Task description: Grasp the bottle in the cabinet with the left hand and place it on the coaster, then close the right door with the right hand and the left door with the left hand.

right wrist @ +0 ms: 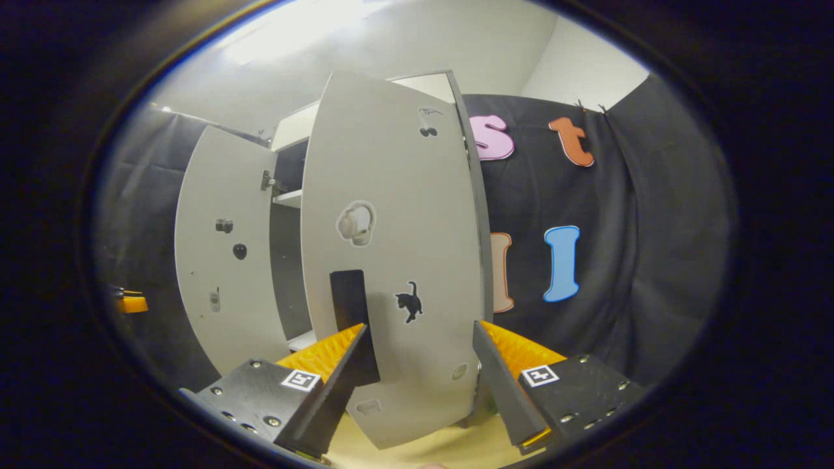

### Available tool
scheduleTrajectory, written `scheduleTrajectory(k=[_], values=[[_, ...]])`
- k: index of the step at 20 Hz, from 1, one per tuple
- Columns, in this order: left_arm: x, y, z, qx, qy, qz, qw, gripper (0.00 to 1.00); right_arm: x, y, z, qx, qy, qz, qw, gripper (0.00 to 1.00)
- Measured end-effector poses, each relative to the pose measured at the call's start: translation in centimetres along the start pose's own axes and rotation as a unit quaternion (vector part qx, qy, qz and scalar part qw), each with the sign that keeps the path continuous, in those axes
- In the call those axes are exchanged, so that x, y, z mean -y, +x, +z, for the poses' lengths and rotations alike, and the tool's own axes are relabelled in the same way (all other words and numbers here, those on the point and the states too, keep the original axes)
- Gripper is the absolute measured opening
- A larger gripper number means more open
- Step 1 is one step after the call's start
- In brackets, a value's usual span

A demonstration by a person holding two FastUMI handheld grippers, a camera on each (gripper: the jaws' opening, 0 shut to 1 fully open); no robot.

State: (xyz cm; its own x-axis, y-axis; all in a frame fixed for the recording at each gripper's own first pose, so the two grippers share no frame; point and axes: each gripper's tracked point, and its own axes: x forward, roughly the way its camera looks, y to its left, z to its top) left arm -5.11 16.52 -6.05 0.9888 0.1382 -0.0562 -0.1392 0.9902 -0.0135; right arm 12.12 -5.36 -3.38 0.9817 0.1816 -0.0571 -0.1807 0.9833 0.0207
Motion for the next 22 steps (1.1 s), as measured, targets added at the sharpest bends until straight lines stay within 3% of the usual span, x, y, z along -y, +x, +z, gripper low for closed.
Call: scheduleTrajectory(k=[3, 13, 14, 22], values=[[-1.5, 1.5, -0.7, -0.011, -0.005, 0.008, 1.000, 0.89, -0.4, -0.6, 0.4, 0.001, 0.008, 0.001, 1.000, 0.92], [-4.9, 6.8, -0.6, -0.015, -0.007, 0.025, 1.000, 0.89, -1.1, -2.8, 0.7, 0.002, 0.021, -0.005, 1.000, 0.96], [-5.2, 7.3, -0.5, -0.015, -0.008, 0.026, 1.000, 0.89, -1.1, -3.3, 0.7, 0.003, 0.019, -0.006, 1.000, 0.92], [-2.9, 11.9, -0.4, -0.015, -0.012, 0.002, 1.000, 0.89, -1.2, -7.2, 1.0, 0.013, 0.017, -0.016, 1.000, 0.96]])
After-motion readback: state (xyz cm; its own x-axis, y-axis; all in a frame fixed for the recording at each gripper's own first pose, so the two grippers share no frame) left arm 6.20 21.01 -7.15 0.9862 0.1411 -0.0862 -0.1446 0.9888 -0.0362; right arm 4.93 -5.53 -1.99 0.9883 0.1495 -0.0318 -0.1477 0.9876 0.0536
